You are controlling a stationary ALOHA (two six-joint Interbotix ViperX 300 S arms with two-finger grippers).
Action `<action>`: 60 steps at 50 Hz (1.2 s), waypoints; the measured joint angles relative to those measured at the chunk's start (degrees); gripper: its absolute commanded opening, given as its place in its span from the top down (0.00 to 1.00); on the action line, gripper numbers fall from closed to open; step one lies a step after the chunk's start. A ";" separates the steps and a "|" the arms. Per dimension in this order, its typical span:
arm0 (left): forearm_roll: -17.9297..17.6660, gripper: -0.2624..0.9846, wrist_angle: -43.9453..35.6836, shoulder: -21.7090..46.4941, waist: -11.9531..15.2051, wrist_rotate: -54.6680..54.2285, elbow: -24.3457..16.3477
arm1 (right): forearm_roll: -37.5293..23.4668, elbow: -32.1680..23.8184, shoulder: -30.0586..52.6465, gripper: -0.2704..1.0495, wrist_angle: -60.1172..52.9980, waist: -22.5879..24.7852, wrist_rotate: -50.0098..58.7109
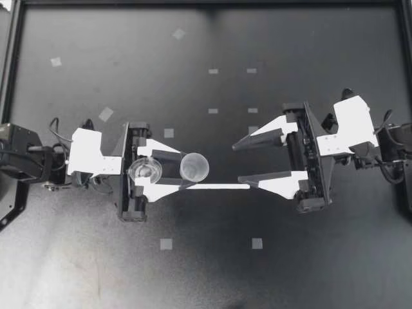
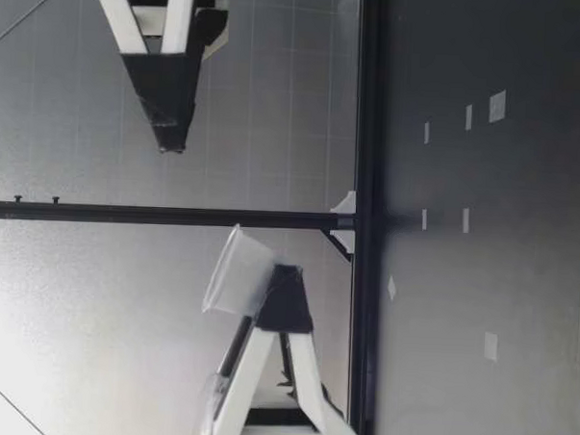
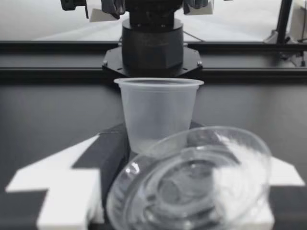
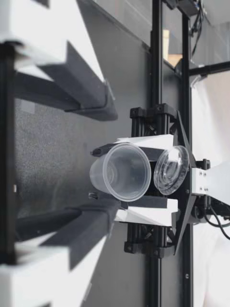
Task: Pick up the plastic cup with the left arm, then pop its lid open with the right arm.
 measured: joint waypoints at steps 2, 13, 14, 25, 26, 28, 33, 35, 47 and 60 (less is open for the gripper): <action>0.00 0.73 -0.09 0.00 0.00 0.00 0.00 | 0.00 0.09 0.00 0.29 0.00 0.00 0.09; 0.09 0.73 0.00 0.00 0.00 0.00 -0.09 | -0.09 0.00 0.00 0.29 0.00 0.00 0.09; 0.00 0.73 0.00 0.00 0.00 0.09 -0.09 | -0.09 0.00 0.00 0.29 0.00 0.00 0.09; 0.00 0.73 0.00 0.00 0.00 0.09 0.00 | -0.09 0.00 0.00 0.29 0.00 0.00 0.26; 0.00 0.73 0.00 0.00 0.00 0.09 -0.09 | -0.09 0.00 0.00 0.29 0.00 0.00 0.44; 0.00 0.73 -0.09 0.00 0.00 0.09 -0.09 | 0.00 0.00 0.00 0.29 0.00 0.00 0.70; 0.00 0.73 -0.09 0.00 0.00 0.09 -0.09 | 0.00 0.00 0.00 0.29 0.00 0.00 1.05; 0.00 0.73 0.00 0.00 0.00 0.09 -0.09 | -0.09 0.00 0.00 0.29 0.00 0.00 1.05; 0.09 0.73 0.00 0.00 0.00 0.09 -0.09 | 0.00 0.00 0.00 0.29 0.00 0.00 1.14; 0.00 0.73 -0.09 0.00 0.00 0.09 -0.09 | -0.09 0.09 0.09 0.29 0.00 0.00 1.14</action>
